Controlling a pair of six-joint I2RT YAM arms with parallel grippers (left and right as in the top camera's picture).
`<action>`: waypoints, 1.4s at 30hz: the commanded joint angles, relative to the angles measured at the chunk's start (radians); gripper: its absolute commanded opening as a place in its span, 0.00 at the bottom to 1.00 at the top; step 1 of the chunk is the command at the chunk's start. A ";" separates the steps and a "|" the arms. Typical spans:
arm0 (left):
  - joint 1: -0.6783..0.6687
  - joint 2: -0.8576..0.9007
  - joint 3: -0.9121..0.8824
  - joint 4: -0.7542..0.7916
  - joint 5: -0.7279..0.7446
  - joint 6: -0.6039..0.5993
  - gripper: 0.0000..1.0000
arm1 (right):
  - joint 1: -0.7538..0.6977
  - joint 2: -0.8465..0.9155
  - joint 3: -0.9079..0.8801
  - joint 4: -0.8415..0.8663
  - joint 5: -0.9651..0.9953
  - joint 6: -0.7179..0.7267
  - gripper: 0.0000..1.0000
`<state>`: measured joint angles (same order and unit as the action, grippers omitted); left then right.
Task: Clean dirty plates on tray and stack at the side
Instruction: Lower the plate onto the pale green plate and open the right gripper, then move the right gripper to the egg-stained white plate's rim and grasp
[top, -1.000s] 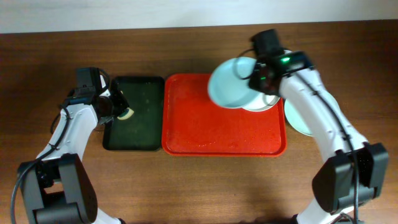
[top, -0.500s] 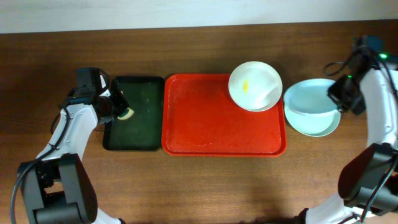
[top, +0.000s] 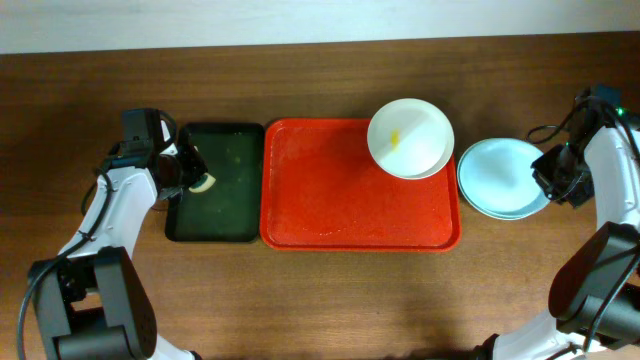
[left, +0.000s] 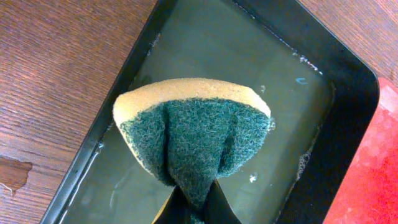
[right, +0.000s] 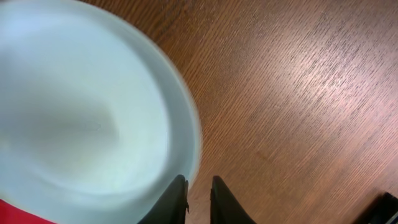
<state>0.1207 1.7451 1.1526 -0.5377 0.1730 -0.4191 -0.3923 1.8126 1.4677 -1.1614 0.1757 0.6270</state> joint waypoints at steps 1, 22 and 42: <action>0.000 0.003 0.000 0.000 0.015 0.016 0.02 | -0.001 -0.021 -0.008 0.002 0.000 0.006 0.20; 0.000 0.003 0.000 0.000 0.015 0.016 0.06 | 0.396 -0.020 -0.010 0.134 -0.165 -0.430 0.79; 0.000 0.003 0.000 0.000 0.014 0.016 0.09 | 0.747 0.199 -0.010 0.452 -0.090 -0.517 0.85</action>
<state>0.1207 1.7451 1.1526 -0.5377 0.1734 -0.4191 0.3515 1.9682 1.4654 -0.7261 0.0788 0.1078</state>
